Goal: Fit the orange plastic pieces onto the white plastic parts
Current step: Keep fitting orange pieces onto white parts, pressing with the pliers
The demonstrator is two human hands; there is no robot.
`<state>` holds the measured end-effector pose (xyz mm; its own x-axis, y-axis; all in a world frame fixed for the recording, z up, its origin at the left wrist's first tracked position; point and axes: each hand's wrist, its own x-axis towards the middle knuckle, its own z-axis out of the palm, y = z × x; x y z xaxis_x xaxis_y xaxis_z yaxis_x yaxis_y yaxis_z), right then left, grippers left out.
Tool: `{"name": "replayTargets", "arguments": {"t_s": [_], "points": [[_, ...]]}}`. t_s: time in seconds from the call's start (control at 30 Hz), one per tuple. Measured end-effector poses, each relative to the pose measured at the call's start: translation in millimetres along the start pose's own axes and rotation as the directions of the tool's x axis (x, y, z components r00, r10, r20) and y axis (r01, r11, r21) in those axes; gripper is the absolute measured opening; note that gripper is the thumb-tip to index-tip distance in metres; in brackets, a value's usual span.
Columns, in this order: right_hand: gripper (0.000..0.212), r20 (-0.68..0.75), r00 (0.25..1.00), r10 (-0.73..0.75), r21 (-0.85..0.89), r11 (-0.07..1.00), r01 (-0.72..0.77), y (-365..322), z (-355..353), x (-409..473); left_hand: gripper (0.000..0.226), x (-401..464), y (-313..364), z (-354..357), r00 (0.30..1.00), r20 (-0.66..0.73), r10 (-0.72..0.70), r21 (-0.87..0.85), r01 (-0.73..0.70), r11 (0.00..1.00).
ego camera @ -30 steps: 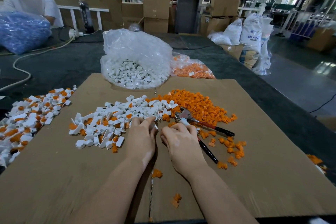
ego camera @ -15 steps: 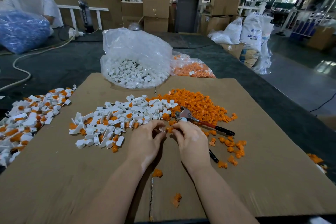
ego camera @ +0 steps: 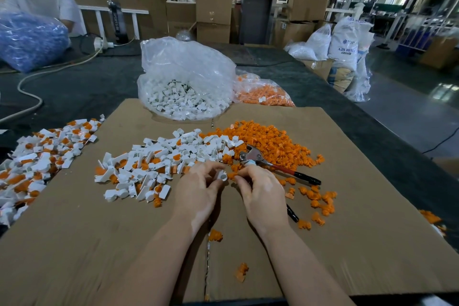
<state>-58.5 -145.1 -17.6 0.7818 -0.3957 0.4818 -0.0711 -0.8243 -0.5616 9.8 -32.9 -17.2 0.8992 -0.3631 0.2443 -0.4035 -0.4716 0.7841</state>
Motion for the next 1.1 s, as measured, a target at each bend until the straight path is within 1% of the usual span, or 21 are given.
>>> {"name": "replayTargets", "arguments": {"t_s": [0.07, 0.13, 0.23, 0.37, 0.47, 0.6, 0.7, 0.8, 0.93, 1.1], "points": [[0.008, 0.0, 1.0, -0.009, -0.004, 1.0, 0.009, -0.5, -0.2, -0.2, 0.013, -0.6, 0.9, -0.3, 1.0, 0.012, -0.001, -0.032, 0.001, 0.999], [0.009, -0.01, 1.0, -0.03, -0.002, 1.0, 0.03, -1.4, -0.7, -0.5, 0.009, -0.5, 1.4, -1.1, 1.0, 0.021, -0.01, -0.067, 0.012, 0.998], [0.011, -0.008, 0.999, -0.05, -0.013, 0.999, 0.05, -1.7, -0.4, -0.6, 0.011, -0.3, 1.4, -2.5, 0.999, 0.04, -0.028, -0.094, 0.032, 0.995], [0.013, -0.013, 0.999, -0.037, -0.038, 0.999, 0.036, -0.3, 1.1, -0.8, 0.008, 0.1, 1.0, -3.2, 0.996, 0.072, -0.052, -0.135, 0.061, 0.989], [0.016, -0.016, 0.998, -0.061, -0.08, 0.995, 0.06, -1.6, 2.1, -1.2, 0.008, -0.1, 0.8, -3.8, 0.994, 0.098, -0.051, -0.146, 0.065, 0.987], [0.019, 0.019, 0.997, -0.079, -0.09, 0.993, 0.08, -1.8, 2.3, -0.6, 0.006, -0.6, 2.2, -3.2, 0.992, 0.108, -0.063, -0.182, 0.082, 0.98], [0.02, 0.063, 0.995, -0.081, -0.1, 0.991, 0.087, -1.8, 2.3, -1.1, 0.006, -0.9, 1.3, -3.8, 0.993, 0.111, -0.049, -0.154, 0.066, 0.986], [0.02, 0.065, 0.994, -0.089, -0.106, 0.99, 0.096, -0.6, 2.2, -0.9, 0.005, -1.4, 1.1, -3.9, 0.993, 0.115, -0.027, -0.132, 0.042, 0.99], [0.019, 0.103, 0.989, -0.104, -0.14, 0.983, 0.118, -0.7, 2.5, -1.1, 0.003, -2.6, 1.9, -2.4, 0.991, 0.132, 0.004, -0.118, 0.012, 0.993], [0.018, 0.09, 0.992, -0.092, -0.116, 0.988, 0.103, -1.1, 2.9, -1.3, 0.004, 0.7, -1.5, -1.1, 0.994, 0.106, -0.029, -0.106, 0.04, 0.994]]}}
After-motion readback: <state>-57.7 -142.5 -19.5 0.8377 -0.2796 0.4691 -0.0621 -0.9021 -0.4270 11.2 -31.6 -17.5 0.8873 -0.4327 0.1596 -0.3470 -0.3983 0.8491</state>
